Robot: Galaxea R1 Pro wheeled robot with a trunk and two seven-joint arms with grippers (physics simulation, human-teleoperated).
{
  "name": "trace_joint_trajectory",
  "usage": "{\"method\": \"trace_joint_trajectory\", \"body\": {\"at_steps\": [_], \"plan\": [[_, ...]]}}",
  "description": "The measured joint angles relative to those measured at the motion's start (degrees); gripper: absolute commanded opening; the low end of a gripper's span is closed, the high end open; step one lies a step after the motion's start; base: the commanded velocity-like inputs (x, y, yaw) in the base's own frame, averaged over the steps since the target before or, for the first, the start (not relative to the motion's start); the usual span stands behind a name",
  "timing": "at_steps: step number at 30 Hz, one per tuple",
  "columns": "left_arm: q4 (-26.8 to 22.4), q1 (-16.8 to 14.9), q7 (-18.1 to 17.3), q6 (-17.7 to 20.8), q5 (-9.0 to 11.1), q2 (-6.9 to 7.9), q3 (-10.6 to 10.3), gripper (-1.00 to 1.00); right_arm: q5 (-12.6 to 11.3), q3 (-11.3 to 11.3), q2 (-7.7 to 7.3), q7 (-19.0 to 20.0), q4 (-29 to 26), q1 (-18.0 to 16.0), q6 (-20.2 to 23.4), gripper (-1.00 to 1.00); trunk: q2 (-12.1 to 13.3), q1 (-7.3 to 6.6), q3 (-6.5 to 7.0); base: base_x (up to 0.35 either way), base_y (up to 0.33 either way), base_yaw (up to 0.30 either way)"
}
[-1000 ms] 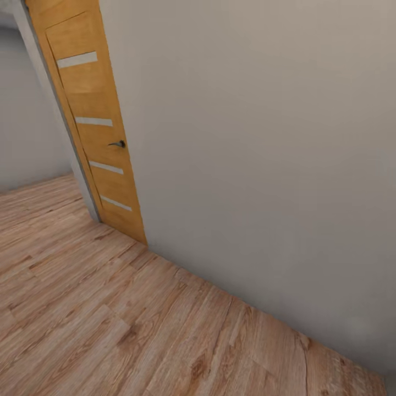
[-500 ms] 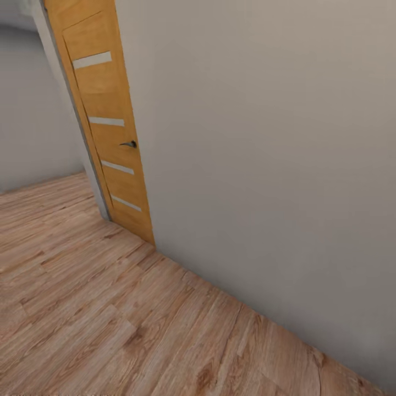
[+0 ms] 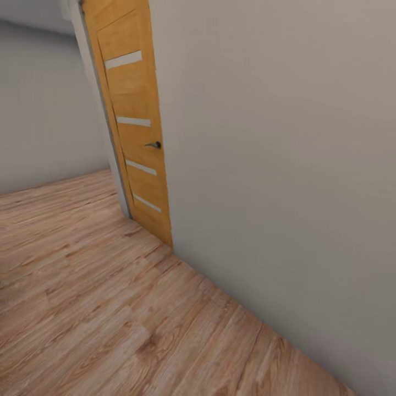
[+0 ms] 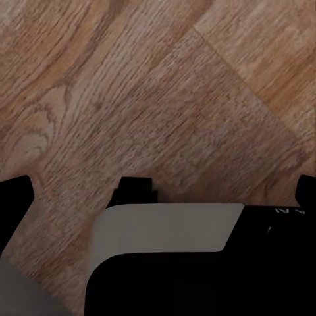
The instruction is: Move the two storage containers from the living room to the garage. In the garage, place one container on the floor and stack the other container on top of it (either order is fine).
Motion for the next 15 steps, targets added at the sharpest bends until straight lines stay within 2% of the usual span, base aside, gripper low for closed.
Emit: {"method": "trace_joint_trajectory", "body": {"at_steps": [15], "plan": [[0.0, -0.01, 0.0, 0.08, 0.02, 0.0, 0.0, 1.0, 0.0, 0.0, 0.0, 0.07, 0.0, 0.0, 0.0, 1.0, 0.0, 0.0, 0.0, 0.308, 0.0, 0.256]]}}
